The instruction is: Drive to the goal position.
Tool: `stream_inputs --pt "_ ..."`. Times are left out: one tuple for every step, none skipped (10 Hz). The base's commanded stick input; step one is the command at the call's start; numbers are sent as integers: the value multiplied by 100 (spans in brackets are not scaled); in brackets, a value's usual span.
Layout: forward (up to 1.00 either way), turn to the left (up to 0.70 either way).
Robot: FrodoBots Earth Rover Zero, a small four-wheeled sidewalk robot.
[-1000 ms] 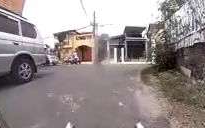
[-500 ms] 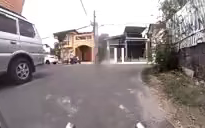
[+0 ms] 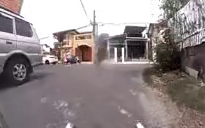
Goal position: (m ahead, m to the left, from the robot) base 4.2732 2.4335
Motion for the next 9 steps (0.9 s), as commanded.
stream_inputs --pt "92 2" --pt "89 2" --pt "87 2" --pt "85 2" --pt "83 2" --pt "81 2" --pt "80 2" --pt "73 2" --pt "48 3"
